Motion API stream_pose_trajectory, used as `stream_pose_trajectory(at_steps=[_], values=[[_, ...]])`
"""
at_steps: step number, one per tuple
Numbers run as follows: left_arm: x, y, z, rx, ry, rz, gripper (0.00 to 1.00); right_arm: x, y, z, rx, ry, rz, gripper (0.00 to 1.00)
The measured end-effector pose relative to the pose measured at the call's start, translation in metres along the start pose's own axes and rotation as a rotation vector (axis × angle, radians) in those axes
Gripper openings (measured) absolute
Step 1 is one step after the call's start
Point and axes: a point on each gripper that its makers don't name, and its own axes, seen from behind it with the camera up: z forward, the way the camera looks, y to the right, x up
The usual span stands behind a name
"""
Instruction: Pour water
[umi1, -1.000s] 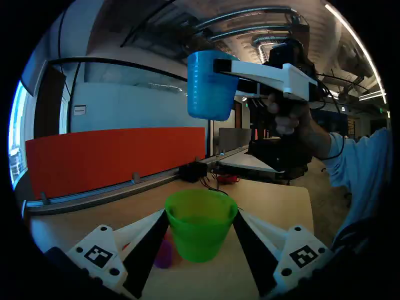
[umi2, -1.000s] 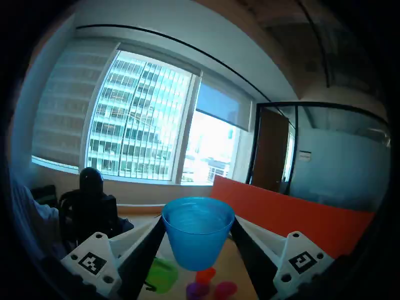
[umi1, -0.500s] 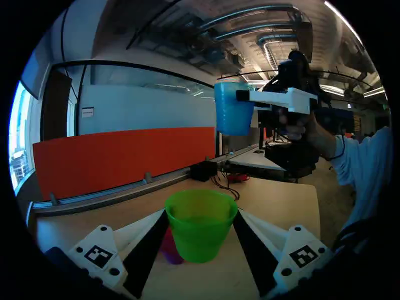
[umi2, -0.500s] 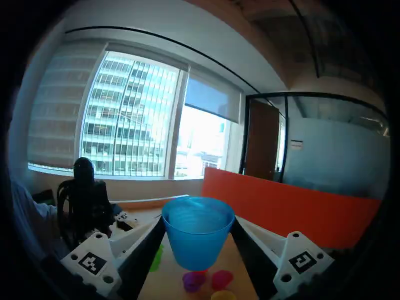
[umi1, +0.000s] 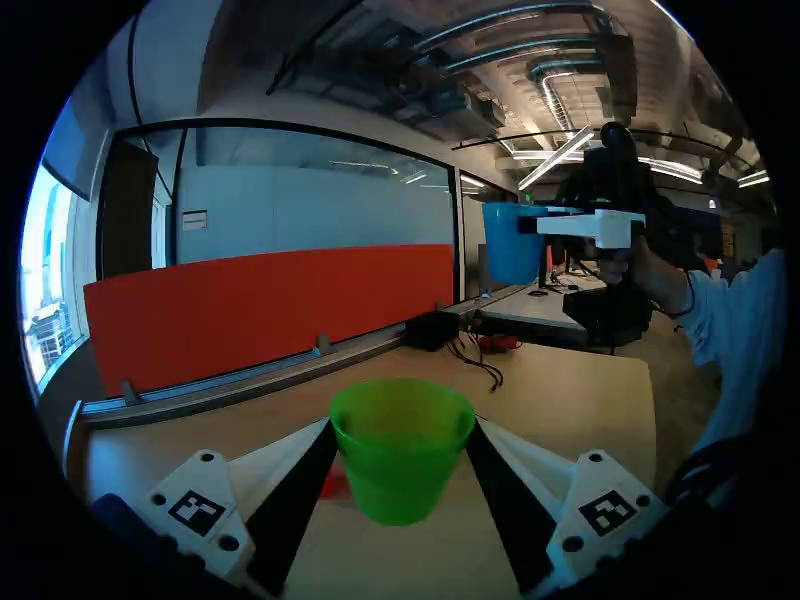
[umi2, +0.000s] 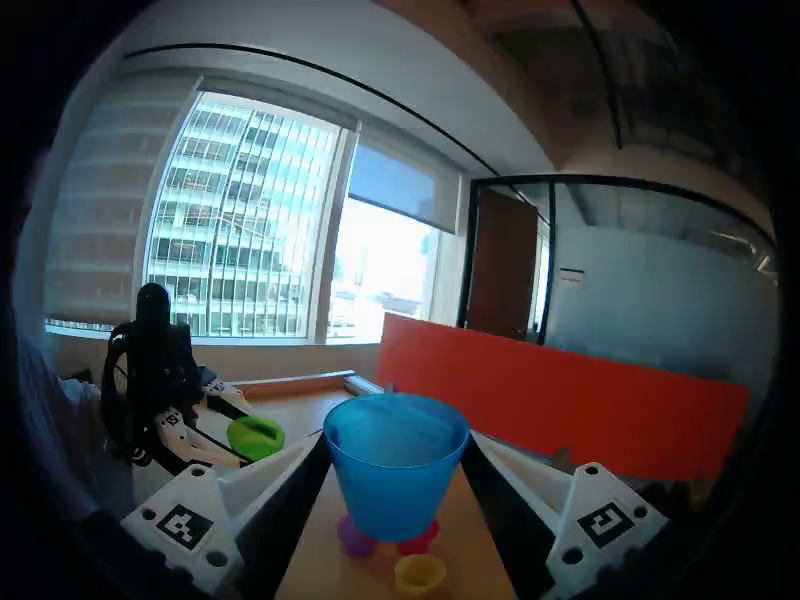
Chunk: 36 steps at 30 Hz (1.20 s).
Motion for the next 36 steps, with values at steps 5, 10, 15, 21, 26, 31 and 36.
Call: stream_pose_trajectory(at_steps=[5, 10, 15, 21, 26, 31, 36], values=[[-0.007, -0.002, 0.001, 0.001, -0.012, 0.001, 0.87, -0.011, 0.004, -0.001, 0.000, -0.009, 0.004, 0.91], [-0.016, -0.004, 0.002, 0.003, -0.033, 0.004, 0.87, -0.029, 0.001, 0.000, 0.014, -0.027, 0.008, 0.91], [-0.026, -0.007, 0.004, 0.003, -0.055, 0.000, 0.87, -0.044, -0.002, 0.002, 0.034, -0.049, 0.020, 0.91], [-0.040, -0.010, 0.006, 0.001, -0.085, -0.006, 0.87, -0.061, -0.006, 0.005, 0.061, -0.076, 0.032, 0.91], [-0.052, -0.012, 0.007, -0.004, -0.111, -0.006, 0.87, -0.086, -0.009, 0.009, 0.081, -0.121, 0.037, 0.91], [-0.065, -0.013, 0.009, -0.010, -0.140, -0.009, 0.87, -0.112, -0.011, 0.014, 0.093, -0.170, 0.044, 0.91], [-0.082, -0.015, 0.012, -0.017, -0.177, -0.011, 0.87, -0.135, -0.015, 0.018, 0.115, -0.221, 0.048, 0.91]])
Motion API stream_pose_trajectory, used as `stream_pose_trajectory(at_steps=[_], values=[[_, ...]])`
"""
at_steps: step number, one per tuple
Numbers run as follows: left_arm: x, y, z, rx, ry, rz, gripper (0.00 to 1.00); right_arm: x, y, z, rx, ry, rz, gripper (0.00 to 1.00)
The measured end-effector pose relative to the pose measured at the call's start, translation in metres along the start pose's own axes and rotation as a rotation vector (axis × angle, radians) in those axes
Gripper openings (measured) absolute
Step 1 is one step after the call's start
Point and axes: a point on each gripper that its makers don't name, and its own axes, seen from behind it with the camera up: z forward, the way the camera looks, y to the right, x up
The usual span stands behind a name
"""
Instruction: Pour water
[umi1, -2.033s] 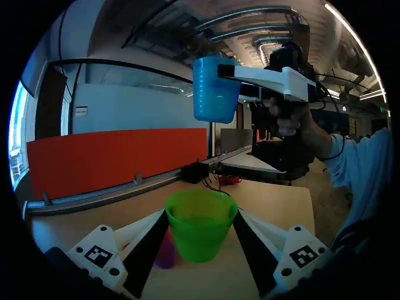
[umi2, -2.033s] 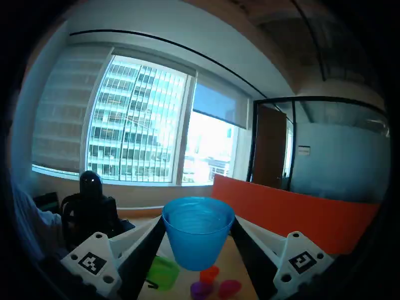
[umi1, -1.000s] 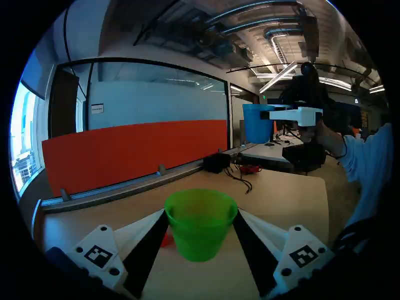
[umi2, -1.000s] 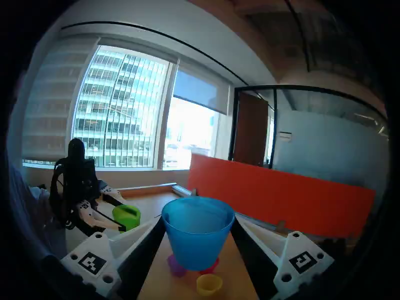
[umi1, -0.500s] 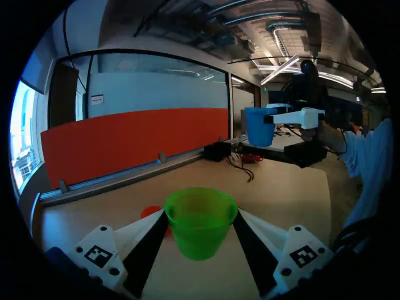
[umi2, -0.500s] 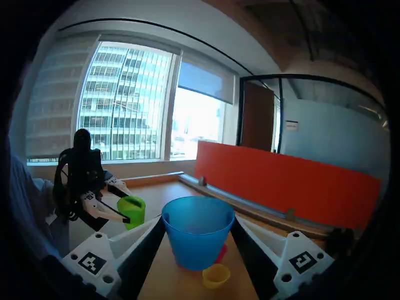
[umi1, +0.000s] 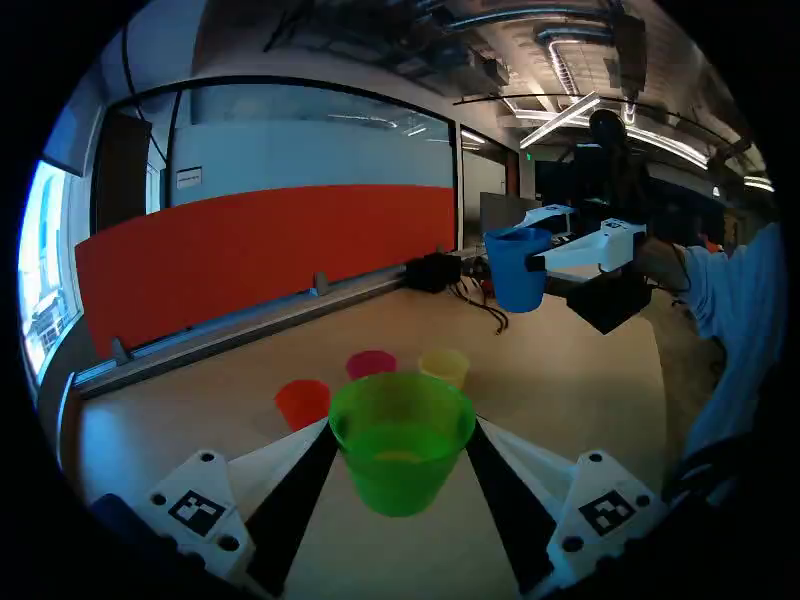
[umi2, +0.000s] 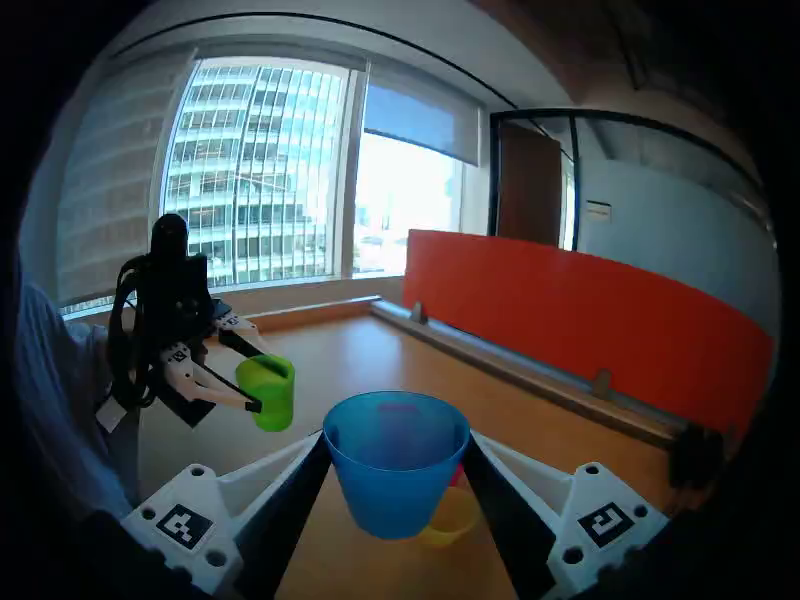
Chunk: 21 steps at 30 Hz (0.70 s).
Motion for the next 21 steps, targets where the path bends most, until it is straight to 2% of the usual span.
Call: stream_pose_trajectory(at_steps=[12, 21], values=[[-0.031, 0.000, 0.016, -0.030, -0.076, -0.011, 0.87, -0.046, -0.005, 0.019, 0.044, -0.118, 0.004, 0.92], [-0.050, -0.005, 0.026, -0.037, -0.120, -0.021, 0.87, -0.081, -0.007, 0.029, 0.071, -0.224, -0.015, 0.92]])
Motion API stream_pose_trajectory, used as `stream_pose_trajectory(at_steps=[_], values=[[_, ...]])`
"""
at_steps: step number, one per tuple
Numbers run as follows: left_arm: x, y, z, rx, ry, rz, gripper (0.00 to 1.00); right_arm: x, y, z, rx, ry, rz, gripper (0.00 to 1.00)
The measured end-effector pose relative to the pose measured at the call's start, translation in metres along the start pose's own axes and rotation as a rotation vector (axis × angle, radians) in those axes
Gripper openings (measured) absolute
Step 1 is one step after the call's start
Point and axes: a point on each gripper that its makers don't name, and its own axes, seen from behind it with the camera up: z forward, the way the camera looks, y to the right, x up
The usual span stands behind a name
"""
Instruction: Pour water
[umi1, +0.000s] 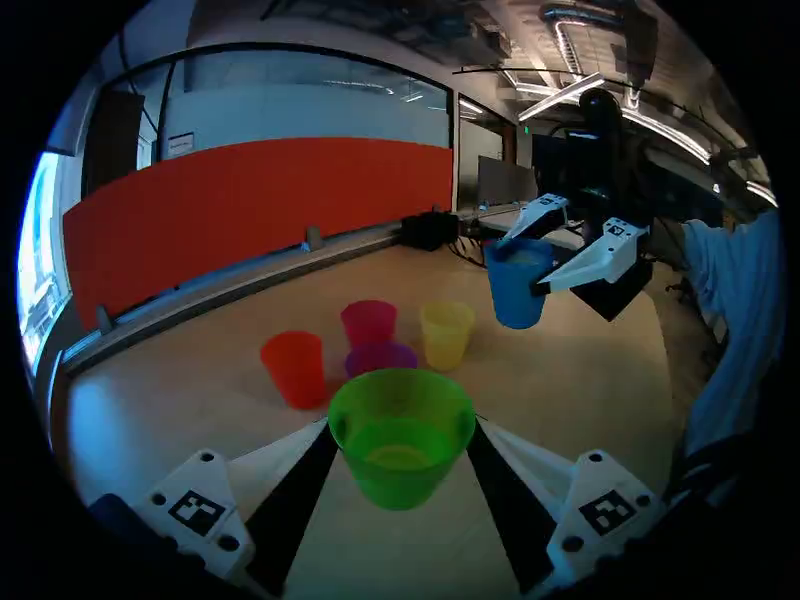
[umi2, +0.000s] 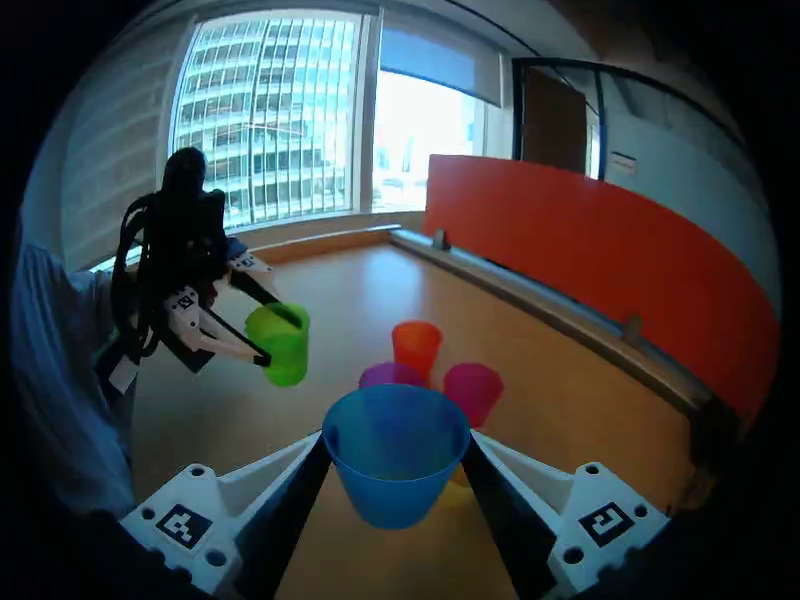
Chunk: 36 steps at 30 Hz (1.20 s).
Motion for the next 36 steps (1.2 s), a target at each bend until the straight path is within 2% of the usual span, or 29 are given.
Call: stream_pose_trajectory(at_steps=[6, 12, 21, 30, 36], values=[[-0.011, -0.004, 0.007, -0.005, -0.028, -0.002, 0.87, -0.023, -0.003, 0.012, 0.010, -0.079, -0.049, 0.92], [-0.020, -0.007, 0.012, -0.010, -0.052, -0.005, 0.87, -0.037, -0.010, 0.022, 0.038, -0.128, -0.056, 0.92], [-0.034, -0.013, 0.020, -0.015, -0.079, -0.013, 0.87, -0.052, -0.014, 0.032, 0.064, -0.171, -0.042, 0.92], [-0.044, -0.019, 0.025, -0.016, -0.093, -0.020, 0.87, -0.057, -0.015, 0.041, 0.072, -0.182, -0.035, 0.92], [-0.051, -0.019, 0.029, -0.023, -0.106, -0.017, 0.87, -0.059, -0.015, 0.045, 0.077, -0.187, -0.037, 0.92]])
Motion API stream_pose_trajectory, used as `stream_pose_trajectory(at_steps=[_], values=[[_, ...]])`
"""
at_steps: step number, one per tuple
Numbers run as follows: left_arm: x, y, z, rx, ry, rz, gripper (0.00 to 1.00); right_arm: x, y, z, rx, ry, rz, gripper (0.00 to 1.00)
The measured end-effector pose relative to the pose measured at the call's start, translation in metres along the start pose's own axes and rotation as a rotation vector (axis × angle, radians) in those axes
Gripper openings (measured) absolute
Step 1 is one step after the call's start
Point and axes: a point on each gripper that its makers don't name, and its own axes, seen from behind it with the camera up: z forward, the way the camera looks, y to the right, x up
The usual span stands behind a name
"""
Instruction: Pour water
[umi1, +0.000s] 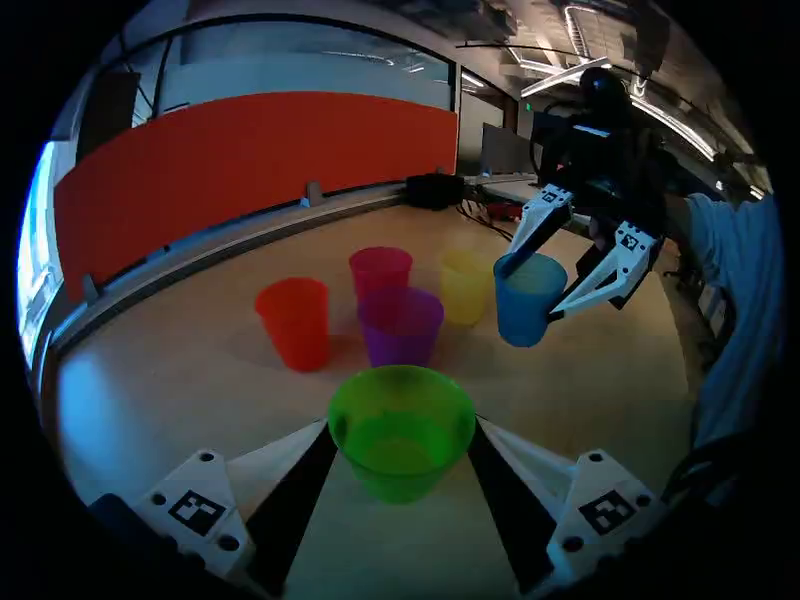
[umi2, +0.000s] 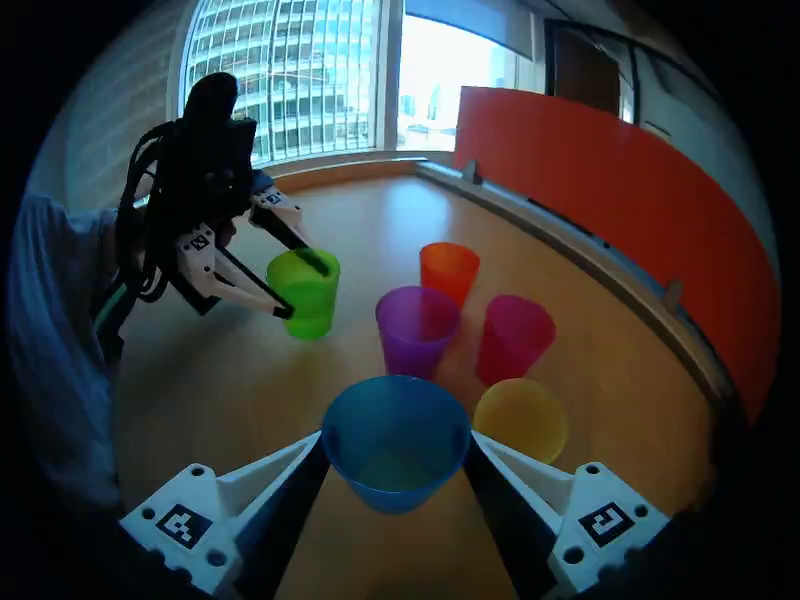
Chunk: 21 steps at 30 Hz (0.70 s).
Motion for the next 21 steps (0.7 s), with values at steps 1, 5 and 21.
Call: stream_pose_trajectory(at_steps=[1, 5, 21], values=[[-0.001, 0.000, 0.001, -0.001, -0.001, 0.000, 0.87, 0.000, 0.000, 0.001, 0.000, -0.001, 0.000, 0.92], [-0.003, -0.003, 0.004, -0.001, -0.005, -0.002, 0.87, -0.001, 0.000, 0.004, 0.003, -0.003, 0.001, 0.92], [-0.011, -0.003, 0.011, -0.006, -0.015, -0.022, 0.87, -0.002, -0.001, 0.009, 0.001, -0.007, -0.003, 0.92]])
